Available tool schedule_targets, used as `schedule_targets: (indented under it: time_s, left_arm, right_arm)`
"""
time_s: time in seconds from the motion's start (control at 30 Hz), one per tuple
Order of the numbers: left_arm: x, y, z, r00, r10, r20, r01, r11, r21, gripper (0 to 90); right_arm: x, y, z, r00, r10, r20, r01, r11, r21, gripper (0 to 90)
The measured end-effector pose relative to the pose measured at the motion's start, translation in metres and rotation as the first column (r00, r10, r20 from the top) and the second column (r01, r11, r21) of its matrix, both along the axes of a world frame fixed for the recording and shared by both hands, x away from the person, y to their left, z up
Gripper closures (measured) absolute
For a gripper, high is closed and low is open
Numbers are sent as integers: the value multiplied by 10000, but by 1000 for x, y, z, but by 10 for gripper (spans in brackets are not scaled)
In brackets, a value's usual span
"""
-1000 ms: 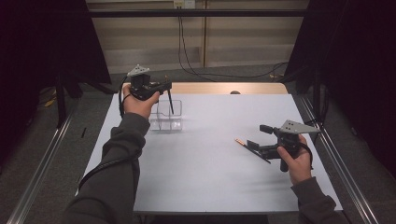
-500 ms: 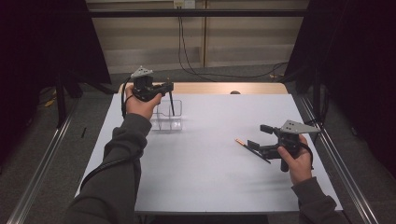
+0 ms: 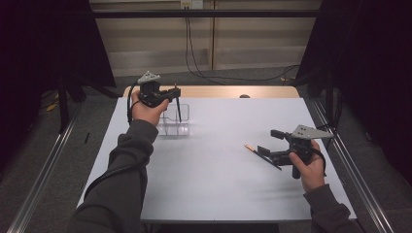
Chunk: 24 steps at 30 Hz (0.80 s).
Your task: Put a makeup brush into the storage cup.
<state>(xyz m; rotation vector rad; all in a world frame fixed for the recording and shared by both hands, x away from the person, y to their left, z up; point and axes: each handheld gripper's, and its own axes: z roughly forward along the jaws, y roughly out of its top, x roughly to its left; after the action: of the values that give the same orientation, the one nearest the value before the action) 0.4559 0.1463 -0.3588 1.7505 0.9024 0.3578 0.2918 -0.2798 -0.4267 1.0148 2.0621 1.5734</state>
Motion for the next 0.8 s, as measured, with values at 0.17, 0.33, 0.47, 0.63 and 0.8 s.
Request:
schedule_targets:
  time_s: [0.17,0.33,0.47,0.63,0.8]
  left_arm:
    - [0,-1,-1,10000,-47,-61,48,9999,114,841]
    - [0,-1,-4,9999,6,-117,-4,9997,241,841]
    - [0,-3,-9,9998,-27,-202,34,9995,317,840]
    - [0,-7,-14,9994,-129,-324,143,9990,433,840]
    - [0,-9,-17,9993,-121,-363,138,9988,474,840]
  right_arm:
    - [0,0,0,10000,-5,-5,5,10000,-39,97]
    - [0,0,0,10000,30,5,-30,10000,-24,98]
    - [0,1,0,10000,32,-9,-32,10000,-49,98]
    - [0,0,0,10000,-32,-35,32,10000,-21,97]
    - [0,0,0,10000,-10,0,10,10000,-75,97]
